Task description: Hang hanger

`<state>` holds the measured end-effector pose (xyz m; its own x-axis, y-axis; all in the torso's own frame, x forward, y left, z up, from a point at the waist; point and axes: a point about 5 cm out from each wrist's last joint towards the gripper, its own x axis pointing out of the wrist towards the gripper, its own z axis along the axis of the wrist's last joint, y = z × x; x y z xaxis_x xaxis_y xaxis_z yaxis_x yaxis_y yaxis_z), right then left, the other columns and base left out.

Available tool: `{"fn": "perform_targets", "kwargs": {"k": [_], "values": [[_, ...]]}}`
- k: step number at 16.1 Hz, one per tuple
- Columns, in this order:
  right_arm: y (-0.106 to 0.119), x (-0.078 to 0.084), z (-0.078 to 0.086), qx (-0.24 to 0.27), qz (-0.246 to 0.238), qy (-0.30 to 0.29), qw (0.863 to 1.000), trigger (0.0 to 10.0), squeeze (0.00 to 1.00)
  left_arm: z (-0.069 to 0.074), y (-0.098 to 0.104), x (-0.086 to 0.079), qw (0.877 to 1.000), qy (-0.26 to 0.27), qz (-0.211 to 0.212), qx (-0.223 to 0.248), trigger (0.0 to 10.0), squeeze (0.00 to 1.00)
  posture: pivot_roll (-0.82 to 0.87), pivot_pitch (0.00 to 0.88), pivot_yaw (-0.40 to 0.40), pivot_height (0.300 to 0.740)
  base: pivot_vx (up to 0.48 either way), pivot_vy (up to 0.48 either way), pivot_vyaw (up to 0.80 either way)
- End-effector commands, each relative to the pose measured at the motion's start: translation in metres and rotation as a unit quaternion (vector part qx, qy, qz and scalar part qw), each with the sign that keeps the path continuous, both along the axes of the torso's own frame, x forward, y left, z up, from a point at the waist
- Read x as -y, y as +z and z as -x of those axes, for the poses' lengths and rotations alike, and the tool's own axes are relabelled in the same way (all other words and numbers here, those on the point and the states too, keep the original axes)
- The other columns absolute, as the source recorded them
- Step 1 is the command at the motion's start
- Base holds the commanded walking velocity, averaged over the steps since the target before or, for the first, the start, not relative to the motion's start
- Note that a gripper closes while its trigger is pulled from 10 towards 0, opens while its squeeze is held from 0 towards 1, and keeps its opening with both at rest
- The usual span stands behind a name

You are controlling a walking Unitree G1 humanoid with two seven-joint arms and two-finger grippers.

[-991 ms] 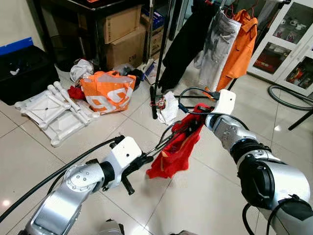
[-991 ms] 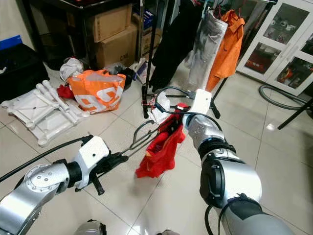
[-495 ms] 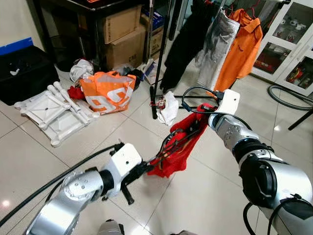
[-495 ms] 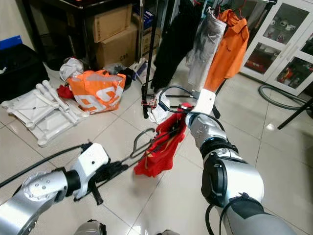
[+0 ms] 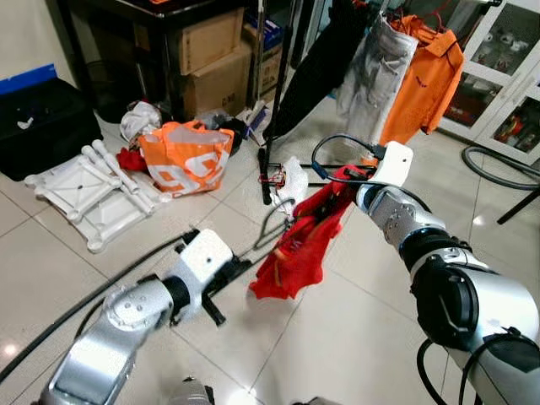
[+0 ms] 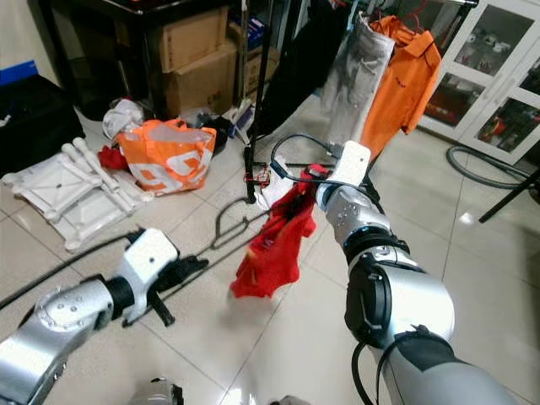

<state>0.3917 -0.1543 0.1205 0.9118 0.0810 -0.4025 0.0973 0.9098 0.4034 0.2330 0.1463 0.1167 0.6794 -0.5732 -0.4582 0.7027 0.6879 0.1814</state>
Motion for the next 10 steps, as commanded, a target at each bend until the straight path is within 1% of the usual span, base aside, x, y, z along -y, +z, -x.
{"fn": "perform_targets", "kwargs": {"k": [1, 4, 6, 9, 10], "values": [[0.010, 0.004, -0.004, 0.021, 0.000, -0.001, 1.000, 0.0, 0.00, -0.003, 0.002, 0.001, 1.000, 0.001, -0.004, 0.015, 10.0, 0.00, 0.13, 0.072, -0.144, 0.740, 0.000, 0.000, 0.00], [0.010, 0.000, -0.003, 0.021, 0.001, 0.020, 1.000, 0.0, 0.00, -0.009, -0.003, 0.002, 1.000, 0.006, -0.011, 0.020, 10.0, 0.00, 0.13, 0.071, -0.144, 0.740, 0.000, 0.000, 0.00], [0.009, -0.002, -0.003, 0.021, 0.007, 0.040, 0.999, 0.0, 0.00, -0.013, -0.002, 0.002, 0.999, 0.008, -0.020, 0.038, 10.0, 0.00, 0.12, 0.069, -0.145, 0.740, 0.000, 0.000, 0.00], [0.006, -0.006, -0.001, 0.026, 0.014, 0.078, 0.997, 0.0, 0.00, -0.016, -0.002, 0.003, 0.999, 0.002, -0.018, 0.044, 10.0, 0.00, 0.12, 0.065, -0.142, 0.740, 0.000, 0.000, 0.00], [0.006, -0.011, 0.000, 0.026, 0.016, 0.103, 0.994, 0.0, 0.00, -0.018, -0.004, 0.002, 0.999, -0.001, -0.019, 0.044, 10.0, 0.00, 0.12, 0.062, -0.142, 0.740, 0.000, 0.000, 0.00]]}}
